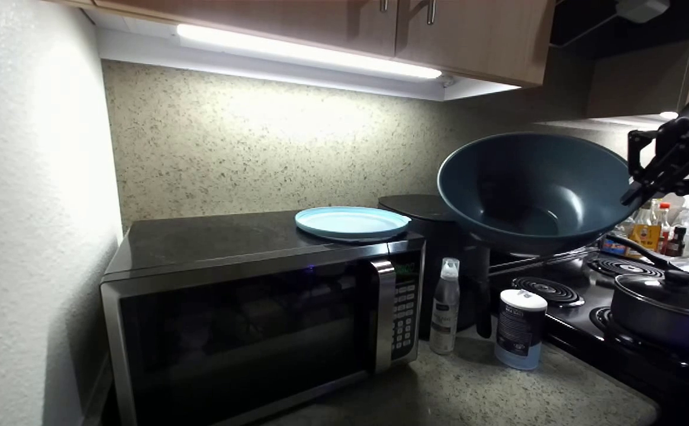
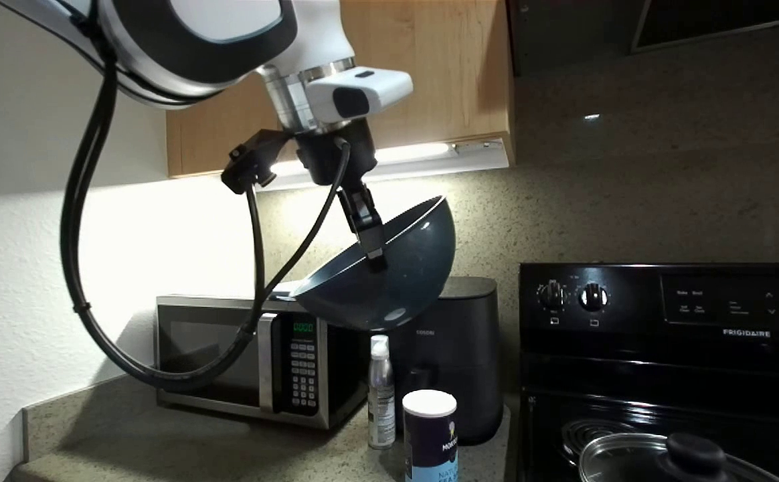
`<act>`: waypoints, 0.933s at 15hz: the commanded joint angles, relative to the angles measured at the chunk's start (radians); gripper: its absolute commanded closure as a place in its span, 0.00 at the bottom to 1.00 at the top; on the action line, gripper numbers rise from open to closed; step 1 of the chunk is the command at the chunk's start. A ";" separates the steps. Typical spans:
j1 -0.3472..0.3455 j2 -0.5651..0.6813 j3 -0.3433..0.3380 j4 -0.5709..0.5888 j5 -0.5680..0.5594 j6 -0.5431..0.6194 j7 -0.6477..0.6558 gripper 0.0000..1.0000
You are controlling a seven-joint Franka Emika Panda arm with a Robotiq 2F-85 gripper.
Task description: Put the bowl on top of the air fryer then place it back down on the counter.
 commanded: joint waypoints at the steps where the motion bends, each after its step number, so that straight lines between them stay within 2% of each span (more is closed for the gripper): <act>1: -0.068 0.080 0.016 0.039 0.007 0.087 0.125 0.92; 2: -0.034 0.036 -0.008 0.011 -0.013 0.036 0.062 0.92; 6: -0.043 0.043 0.005 0.006 -0.023 0.050 0.078 0.93; 10: -0.045 0.042 0.035 0.005 0.000 0.222 0.125 0.93; 14: -0.040 0.097 0.014 0.031 0.026 0.341 0.167 0.92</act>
